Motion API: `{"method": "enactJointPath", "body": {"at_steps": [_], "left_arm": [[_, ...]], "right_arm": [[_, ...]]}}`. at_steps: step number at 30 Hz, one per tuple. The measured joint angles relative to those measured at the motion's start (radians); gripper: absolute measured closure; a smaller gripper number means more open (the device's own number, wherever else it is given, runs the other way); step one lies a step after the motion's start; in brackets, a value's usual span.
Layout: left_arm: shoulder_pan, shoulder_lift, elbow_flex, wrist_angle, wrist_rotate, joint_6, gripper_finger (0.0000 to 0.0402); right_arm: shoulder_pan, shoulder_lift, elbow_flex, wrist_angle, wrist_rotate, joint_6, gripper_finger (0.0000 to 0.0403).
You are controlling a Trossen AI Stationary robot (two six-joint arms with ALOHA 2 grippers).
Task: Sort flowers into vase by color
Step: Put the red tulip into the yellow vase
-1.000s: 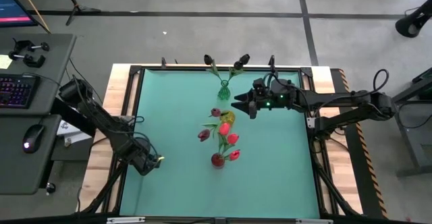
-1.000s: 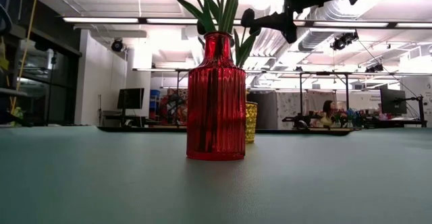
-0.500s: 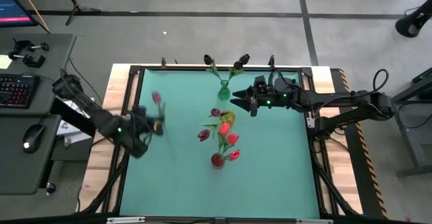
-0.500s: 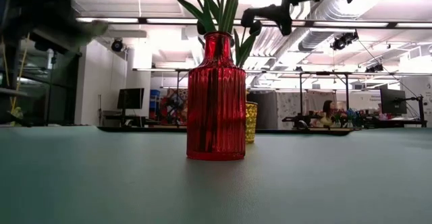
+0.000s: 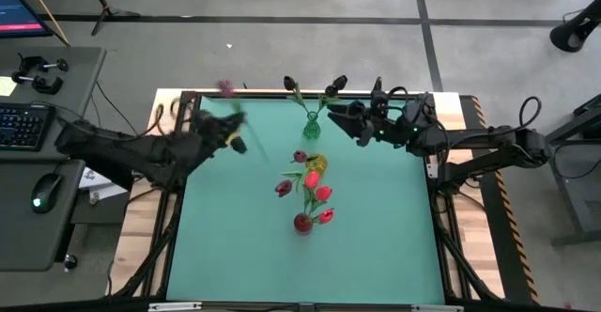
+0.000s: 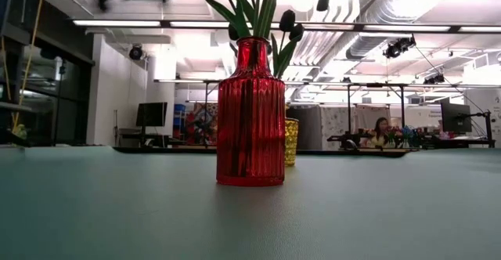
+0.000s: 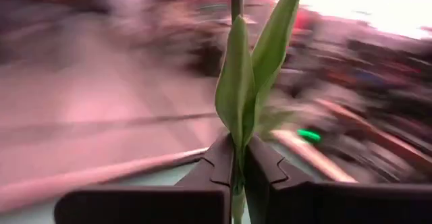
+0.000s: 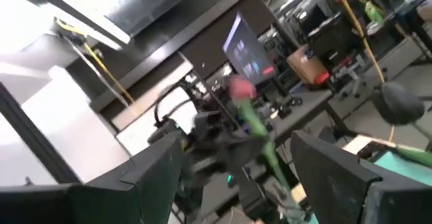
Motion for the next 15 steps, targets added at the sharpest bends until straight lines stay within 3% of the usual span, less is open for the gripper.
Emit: {"method": "enactJointPath", "body": {"at_steps": [2,3,5,7,11,15], "left_arm": [[0.057,0.046,-0.007,0.272,0.254,0.292,0.0401],[0.085,0.067,-0.007,0.359,0.318,0.383,0.0401],[0.154,0.095,-0.007,0.411,0.333,0.456,0.0401],[0.251,0.120,-0.008,0.412,0.399,0.421,0.0401],[0.429,0.221,-0.009,0.563,0.849,0.296,0.0401],[0.518,0.388,-0.009,0.816,1.012,0.220,0.0401]], "right_arm": [[0.000,-0.001,0.000,0.004,0.012,-0.003,0.0137],[0.000,-0.002,0.000,0.002,0.012,-0.003,0.0137],[0.000,-0.003,0.000,0.001,0.012,0.008,0.0137],[0.002,-0.004,0.000,0.002,0.008,0.009,0.0137],[0.010,-0.004,0.000,0.000,-0.006,0.005,0.0137],[0.010,-0.004,0.000,0.000,-0.007,0.005,0.0137]]}}
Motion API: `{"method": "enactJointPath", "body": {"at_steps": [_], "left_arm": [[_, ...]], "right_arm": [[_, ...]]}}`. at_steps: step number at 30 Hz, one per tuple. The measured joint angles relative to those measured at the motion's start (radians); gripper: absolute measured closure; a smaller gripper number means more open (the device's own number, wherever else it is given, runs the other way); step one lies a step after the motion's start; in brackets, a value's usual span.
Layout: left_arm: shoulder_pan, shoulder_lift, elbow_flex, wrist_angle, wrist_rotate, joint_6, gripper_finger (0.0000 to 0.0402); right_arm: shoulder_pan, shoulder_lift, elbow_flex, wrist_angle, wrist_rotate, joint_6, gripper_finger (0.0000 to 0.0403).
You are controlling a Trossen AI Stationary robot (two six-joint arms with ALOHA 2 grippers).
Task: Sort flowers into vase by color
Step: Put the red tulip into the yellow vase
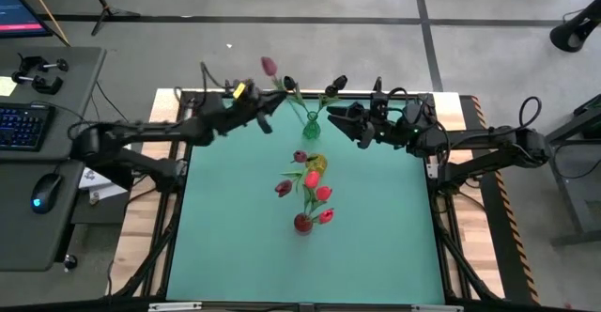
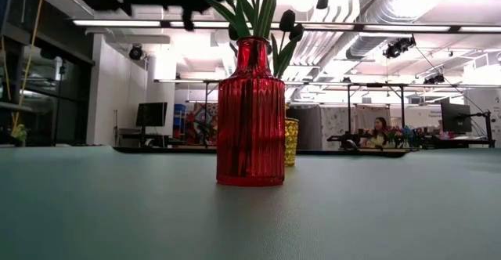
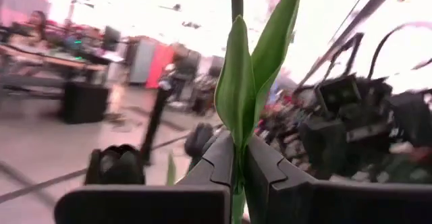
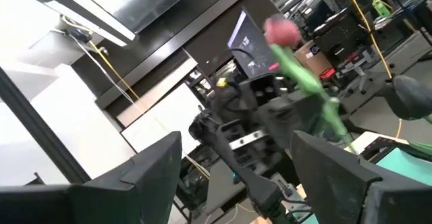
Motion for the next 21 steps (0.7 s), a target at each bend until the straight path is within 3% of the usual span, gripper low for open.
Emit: {"method": "enactJointPath", "body": {"at_steps": [4,9,15,21], "left_arm": [[0.033,0.150,0.000,0.227,0.146,-0.128,0.0401],[0.032,0.234,-0.001,0.307,0.196,-0.189,0.0401],[0.031,0.203,-0.001,0.302,0.268,-0.142,0.0401],[0.029,0.175,0.000,0.198,0.274,-0.122,0.0401]], "right_arm": [[0.000,0.000,0.000,0.000,-0.020,0.000,0.0137],[0.000,0.000,0.000,0.000,-0.026,0.000,0.0137],[0.000,0.000,0.000,0.000,-0.026,-0.010,0.0137],[0.000,0.000,0.000,0.000,-0.026,-0.014,0.0137]]}}
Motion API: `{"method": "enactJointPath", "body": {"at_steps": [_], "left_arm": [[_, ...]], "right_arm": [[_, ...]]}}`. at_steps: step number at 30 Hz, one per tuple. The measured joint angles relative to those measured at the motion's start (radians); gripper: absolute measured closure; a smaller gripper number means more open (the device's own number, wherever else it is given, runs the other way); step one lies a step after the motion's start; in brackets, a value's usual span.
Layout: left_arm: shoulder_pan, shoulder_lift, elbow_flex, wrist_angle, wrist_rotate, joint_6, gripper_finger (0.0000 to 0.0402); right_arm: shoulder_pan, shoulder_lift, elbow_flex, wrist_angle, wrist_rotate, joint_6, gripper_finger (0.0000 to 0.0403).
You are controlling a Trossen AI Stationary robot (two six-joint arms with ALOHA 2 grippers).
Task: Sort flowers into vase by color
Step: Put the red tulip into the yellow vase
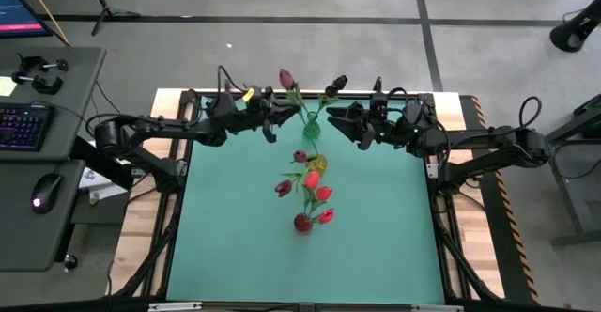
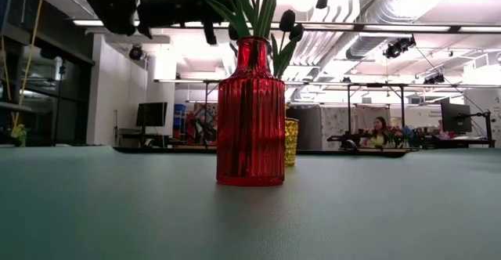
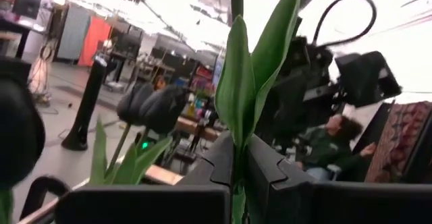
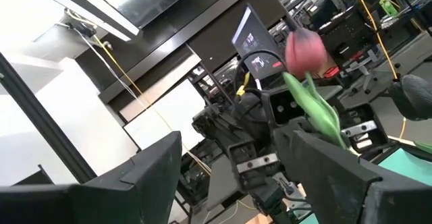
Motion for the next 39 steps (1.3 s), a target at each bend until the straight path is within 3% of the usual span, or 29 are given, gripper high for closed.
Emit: {"method": "enactJointPath", "body": {"at_steps": [13,39], "left_arm": [[-0.019,-0.002,-0.008,-0.040,-0.064,0.122,0.0401],[-0.085,0.001,-0.008,-0.131,-0.089,0.211,0.0398]], "right_arm": [[0.000,0.000,0.000,0.000,0.000,0.003,0.0137],[0.000,0.000,0.000,0.000,0.000,0.003,0.0137]]}}
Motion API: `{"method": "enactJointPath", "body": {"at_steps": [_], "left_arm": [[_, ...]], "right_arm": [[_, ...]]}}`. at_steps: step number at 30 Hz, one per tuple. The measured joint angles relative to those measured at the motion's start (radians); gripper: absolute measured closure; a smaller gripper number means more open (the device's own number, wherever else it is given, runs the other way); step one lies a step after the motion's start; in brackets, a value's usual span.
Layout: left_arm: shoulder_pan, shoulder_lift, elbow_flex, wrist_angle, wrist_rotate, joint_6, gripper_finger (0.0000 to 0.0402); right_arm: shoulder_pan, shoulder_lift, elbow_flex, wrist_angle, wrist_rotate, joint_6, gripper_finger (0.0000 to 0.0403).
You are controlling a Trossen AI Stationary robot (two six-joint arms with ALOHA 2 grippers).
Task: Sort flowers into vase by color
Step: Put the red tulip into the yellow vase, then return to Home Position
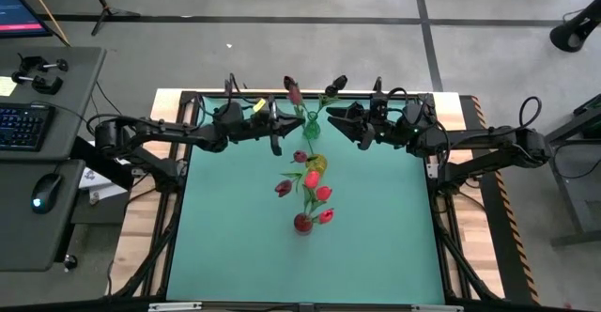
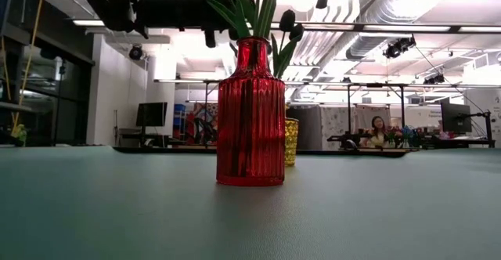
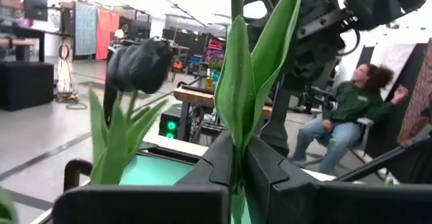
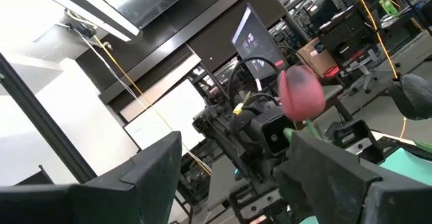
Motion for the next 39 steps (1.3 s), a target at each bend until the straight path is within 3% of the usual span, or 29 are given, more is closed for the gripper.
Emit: {"method": "enactJointPath", "body": {"at_steps": [9,20,25,35,39], "left_arm": [[-0.020,0.021,0.000,-0.010,-0.003,0.026,0.0348],[-0.020,0.021,0.000,-0.100,0.026,-0.042,0.0188],[-0.019,0.001,0.000,-0.166,0.026,-0.071,0.0136],[0.034,-0.155,0.001,-0.451,0.021,0.021,0.0103],[0.073,-0.206,0.002,-0.598,-0.033,0.058,0.0103]], "right_arm": [[0.000,0.000,0.000,0.011,-0.001,0.041,0.0137],[0.000,0.000,0.000,0.063,-0.018,0.045,0.0137],[0.000,0.000,0.000,0.063,-0.020,0.045,0.0137],[0.000,0.000,0.000,0.062,-0.023,0.029,0.0137],[0.000,0.000,0.000,0.062,-0.023,0.026,0.0137]]}}
